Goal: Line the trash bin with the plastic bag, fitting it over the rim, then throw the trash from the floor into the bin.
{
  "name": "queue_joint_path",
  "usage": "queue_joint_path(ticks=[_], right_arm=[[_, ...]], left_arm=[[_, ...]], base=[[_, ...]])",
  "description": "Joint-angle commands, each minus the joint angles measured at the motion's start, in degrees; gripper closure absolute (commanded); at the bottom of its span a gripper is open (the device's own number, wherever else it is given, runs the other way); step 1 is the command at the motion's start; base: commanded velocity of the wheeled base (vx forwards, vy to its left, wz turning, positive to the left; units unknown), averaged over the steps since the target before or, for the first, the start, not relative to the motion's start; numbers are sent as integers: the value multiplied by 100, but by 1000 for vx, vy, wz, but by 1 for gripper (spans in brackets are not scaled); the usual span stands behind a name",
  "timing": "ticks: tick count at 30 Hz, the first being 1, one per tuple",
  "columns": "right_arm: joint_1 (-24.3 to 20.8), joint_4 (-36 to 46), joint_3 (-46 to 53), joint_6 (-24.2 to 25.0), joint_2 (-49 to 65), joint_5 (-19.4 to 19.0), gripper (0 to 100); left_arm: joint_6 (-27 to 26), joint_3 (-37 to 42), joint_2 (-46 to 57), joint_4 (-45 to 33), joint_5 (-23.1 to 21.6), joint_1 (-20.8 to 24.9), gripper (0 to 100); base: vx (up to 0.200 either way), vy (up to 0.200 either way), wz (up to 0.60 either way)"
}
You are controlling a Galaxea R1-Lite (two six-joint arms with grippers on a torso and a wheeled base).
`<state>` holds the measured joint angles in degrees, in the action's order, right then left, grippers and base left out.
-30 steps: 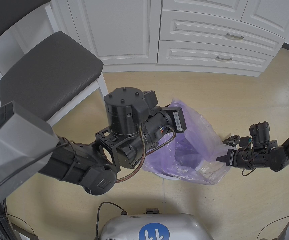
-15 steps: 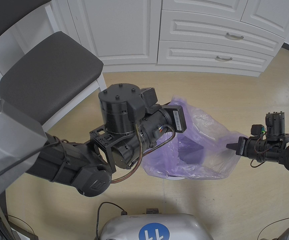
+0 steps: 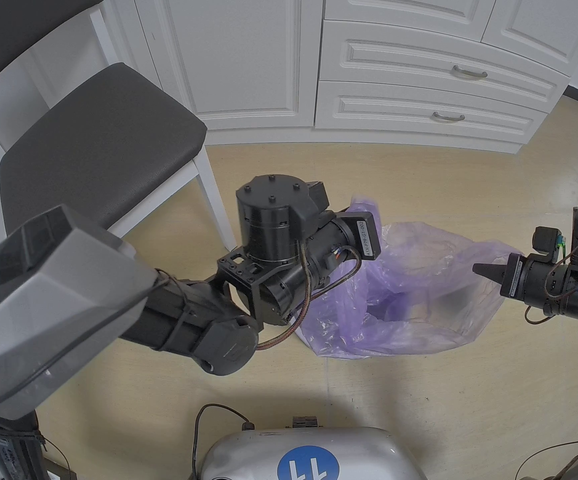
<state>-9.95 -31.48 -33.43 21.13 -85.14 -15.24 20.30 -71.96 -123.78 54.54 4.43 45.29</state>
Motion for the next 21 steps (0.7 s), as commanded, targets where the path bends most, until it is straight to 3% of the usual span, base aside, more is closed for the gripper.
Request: queue_joint_path(ticks=[1, 8, 21], right_arm=[[-86, 27, 38, -21, 305, -32, 100], [-253, 27, 258, -328, 736, -58, 100], [-1150, -8, 548, -355, 727, 82, 100]], left_arm=[[150, -275, -480, 4, -12, -20, 100], [660, -916, -1236, 65, -416, -55, 100], [721, -2454, -2616, 4, -1277, -600, 100]], base=[[0, 0, 0], [0, 0, 0], [0, 0, 0]])
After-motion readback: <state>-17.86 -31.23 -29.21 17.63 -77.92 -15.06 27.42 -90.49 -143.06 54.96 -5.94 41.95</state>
